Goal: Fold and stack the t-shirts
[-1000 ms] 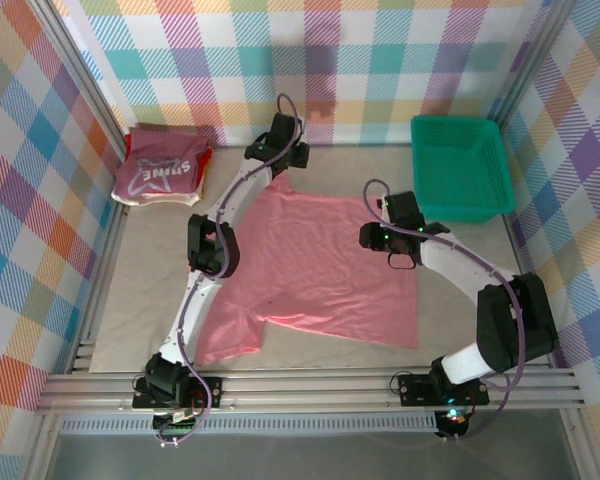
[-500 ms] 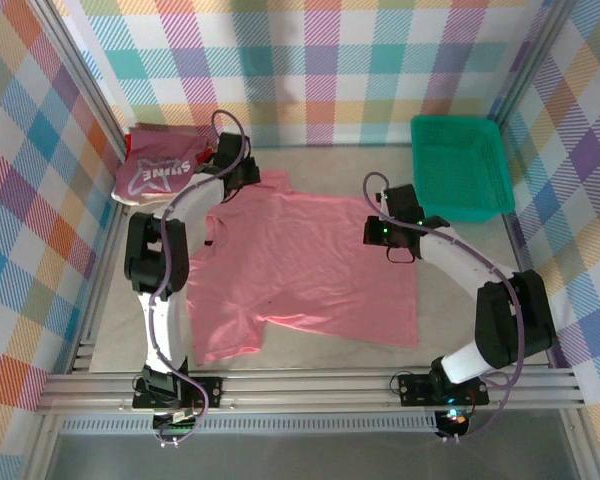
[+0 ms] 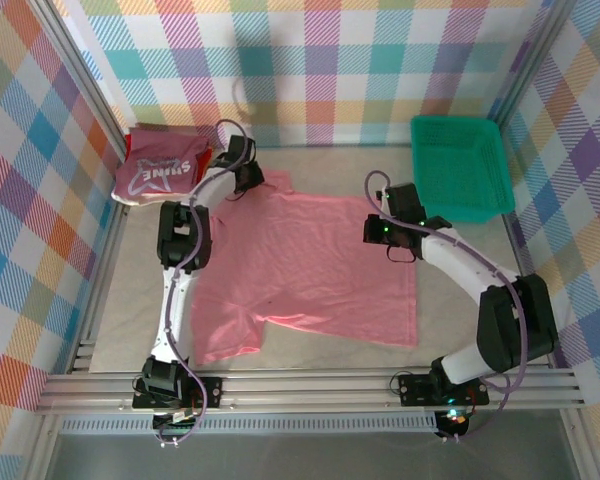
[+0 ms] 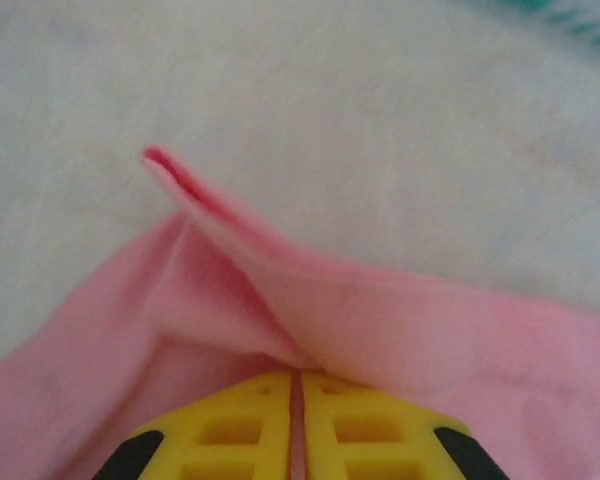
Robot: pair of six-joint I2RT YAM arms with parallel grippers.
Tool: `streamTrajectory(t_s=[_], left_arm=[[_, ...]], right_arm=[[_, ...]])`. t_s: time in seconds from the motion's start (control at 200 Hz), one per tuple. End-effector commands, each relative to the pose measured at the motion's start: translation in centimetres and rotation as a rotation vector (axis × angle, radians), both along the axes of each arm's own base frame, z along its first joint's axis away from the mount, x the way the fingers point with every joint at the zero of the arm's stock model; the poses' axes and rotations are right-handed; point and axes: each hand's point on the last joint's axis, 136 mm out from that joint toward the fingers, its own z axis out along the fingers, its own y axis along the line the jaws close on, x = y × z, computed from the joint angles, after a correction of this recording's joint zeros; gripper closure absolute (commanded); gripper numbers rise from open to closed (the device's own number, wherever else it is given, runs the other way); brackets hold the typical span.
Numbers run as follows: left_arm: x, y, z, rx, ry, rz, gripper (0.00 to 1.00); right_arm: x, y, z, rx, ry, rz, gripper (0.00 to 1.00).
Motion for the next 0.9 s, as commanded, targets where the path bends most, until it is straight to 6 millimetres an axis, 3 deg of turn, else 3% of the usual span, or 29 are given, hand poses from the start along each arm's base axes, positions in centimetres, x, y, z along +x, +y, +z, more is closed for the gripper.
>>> streamTrajectory(t_s=[0.0,0.205,0.305,0.435,0.49,0.55,0.565,0.615,0.665,0.73,0.895], left_arm=[[1.0,-1.1,-0.7,-0.039,0.018,-0.003,0.89],[3.8,-1.9,-1.5,-0.069,-0.040,-0.019,0.86],[4.6,-1.7,-0.3,-0.085,-0.074,-0.033,0.85],[4.0,-0.2,5.2,-0.038,-0.119,-0.037,0.85],[3.4,0.8,9.1,-0.028,-0.188,-0.018,0.84],[1.8,1.8,11.8,-0.040,-0.259,0.000,0.83],[1.8,2.0,13.5,-0.048,-0.314,0.008,0.82],[-0.1,3.2,15.2,-0.034,-0.351,0.045,0.81],[-2.2,4.1,15.4,-0.009,-0.324,0.062,0.81],[-4.7,3.6,14.8,-0.016,-0.264,0.015,0.81],[-11.4,2.8,8.4,0.035,-0.064,-0.044,0.89]], right_arm=[[-0.2,0.0,1.1,0.015,-0.040,0.006,0.96],[-0.7,-0.1,1.6,0.028,-0.054,0.008,0.95],[-0.9,-0.1,1.5,0.020,-0.046,0.012,0.95],[-1.1,-0.5,1.7,0.003,-0.048,0.008,0.94],[-1.0,-0.6,1.7,-0.005,-0.049,0.006,0.94],[-0.9,-0.7,1.4,-0.020,-0.027,-0.001,0.95],[-0.9,-0.7,1.3,-0.023,-0.019,0.000,0.95],[-0.7,-0.7,0.8,-0.036,0.009,-0.002,0.97],[-0.4,-0.8,0.0,-0.055,0.038,-0.014,1.00],[-0.1,-1.1,-1.1,-0.082,0.073,-0.042,1.00],[1.3,-1.7,-4.3,-0.201,0.170,-0.102,1.00]])
